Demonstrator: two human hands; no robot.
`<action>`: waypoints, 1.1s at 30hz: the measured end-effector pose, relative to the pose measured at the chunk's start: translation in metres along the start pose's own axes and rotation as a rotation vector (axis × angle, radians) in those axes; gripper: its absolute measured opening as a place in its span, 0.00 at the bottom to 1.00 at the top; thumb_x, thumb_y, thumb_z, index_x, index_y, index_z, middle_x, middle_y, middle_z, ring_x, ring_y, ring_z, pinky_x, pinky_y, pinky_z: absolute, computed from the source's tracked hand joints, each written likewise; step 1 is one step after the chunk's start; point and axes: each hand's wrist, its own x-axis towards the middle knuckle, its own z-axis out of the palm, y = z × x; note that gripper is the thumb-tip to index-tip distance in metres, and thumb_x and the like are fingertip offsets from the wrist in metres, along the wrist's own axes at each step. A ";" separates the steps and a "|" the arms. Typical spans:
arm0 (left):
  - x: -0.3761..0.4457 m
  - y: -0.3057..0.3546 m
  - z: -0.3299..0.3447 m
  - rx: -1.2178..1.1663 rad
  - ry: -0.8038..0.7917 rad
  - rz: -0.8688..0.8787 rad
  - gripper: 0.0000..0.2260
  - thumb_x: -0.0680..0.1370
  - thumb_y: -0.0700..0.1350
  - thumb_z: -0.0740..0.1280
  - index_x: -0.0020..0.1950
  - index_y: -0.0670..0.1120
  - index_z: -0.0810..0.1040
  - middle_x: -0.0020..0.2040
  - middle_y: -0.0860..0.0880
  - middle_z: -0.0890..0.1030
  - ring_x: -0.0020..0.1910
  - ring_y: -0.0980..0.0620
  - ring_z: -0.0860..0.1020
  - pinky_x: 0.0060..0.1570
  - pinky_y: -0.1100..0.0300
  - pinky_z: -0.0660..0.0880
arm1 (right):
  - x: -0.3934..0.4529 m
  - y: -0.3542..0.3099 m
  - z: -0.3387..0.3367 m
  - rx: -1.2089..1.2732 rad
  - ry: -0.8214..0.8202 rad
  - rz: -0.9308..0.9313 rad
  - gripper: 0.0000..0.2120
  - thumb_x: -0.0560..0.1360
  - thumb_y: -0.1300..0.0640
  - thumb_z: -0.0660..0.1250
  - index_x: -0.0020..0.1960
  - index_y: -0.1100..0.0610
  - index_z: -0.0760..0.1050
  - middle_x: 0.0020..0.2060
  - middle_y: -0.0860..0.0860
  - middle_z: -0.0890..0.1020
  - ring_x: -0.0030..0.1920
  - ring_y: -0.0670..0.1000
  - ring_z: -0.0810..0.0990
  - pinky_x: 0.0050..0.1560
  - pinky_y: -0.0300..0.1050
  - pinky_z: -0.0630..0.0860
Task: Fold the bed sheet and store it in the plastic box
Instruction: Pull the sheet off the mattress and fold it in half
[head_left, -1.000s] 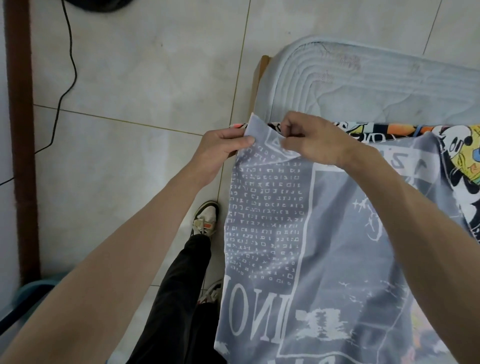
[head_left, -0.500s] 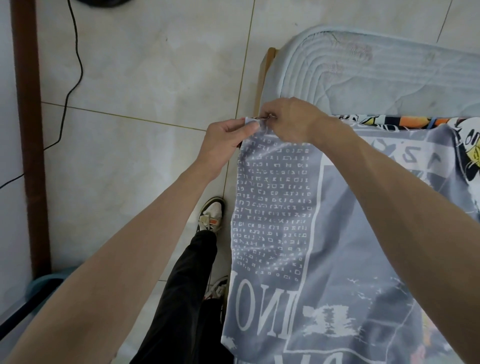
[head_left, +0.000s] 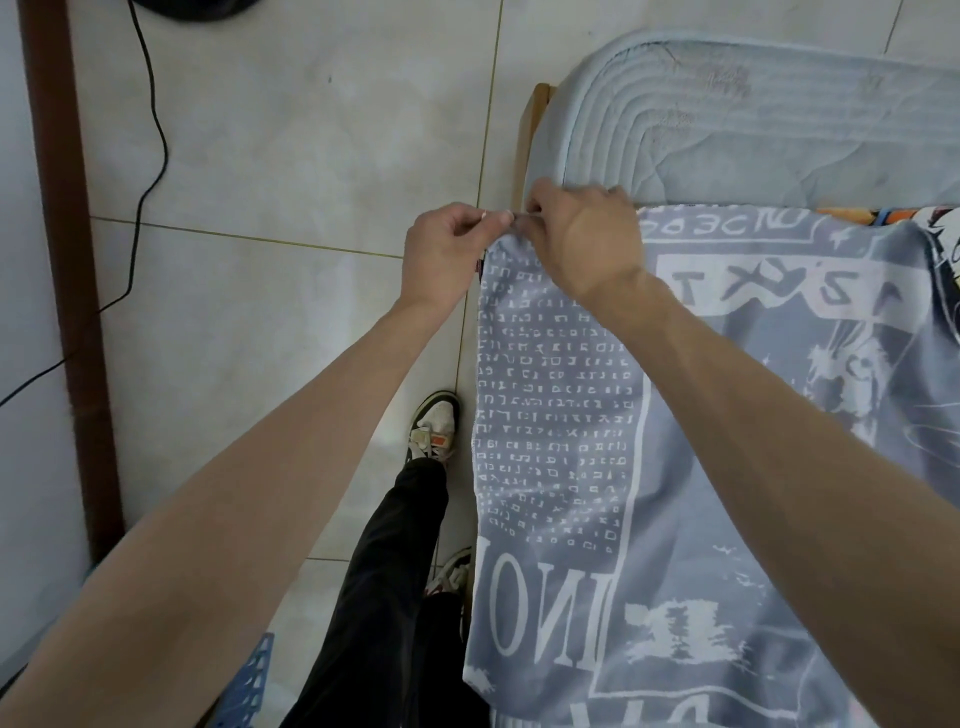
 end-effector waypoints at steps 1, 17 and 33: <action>0.003 0.000 0.001 0.014 0.016 -0.006 0.14 0.75 0.55 0.75 0.43 0.43 0.85 0.39 0.46 0.86 0.40 0.44 0.84 0.44 0.41 0.82 | -0.008 -0.001 0.003 -0.040 0.110 0.021 0.15 0.82 0.47 0.58 0.59 0.56 0.75 0.52 0.54 0.82 0.55 0.59 0.77 0.58 0.53 0.68; 0.005 0.011 -0.006 -0.005 0.007 -0.065 0.11 0.72 0.48 0.79 0.37 0.46 0.80 0.33 0.51 0.84 0.33 0.55 0.81 0.37 0.56 0.83 | -0.147 -0.094 0.110 0.145 0.220 0.490 0.08 0.68 0.59 0.68 0.44 0.58 0.70 0.41 0.54 0.74 0.41 0.57 0.73 0.43 0.51 0.68; -0.076 0.117 -0.024 0.222 0.015 0.066 0.11 0.71 0.46 0.79 0.40 0.44 0.79 0.42 0.47 0.84 0.39 0.51 0.82 0.40 0.57 0.84 | -0.260 -0.126 0.072 0.697 0.175 1.076 0.15 0.72 0.59 0.68 0.56 0.61 0.69 0.53 0.57 0.75 0.53 0.58 0.74 0.53 0.53 0.73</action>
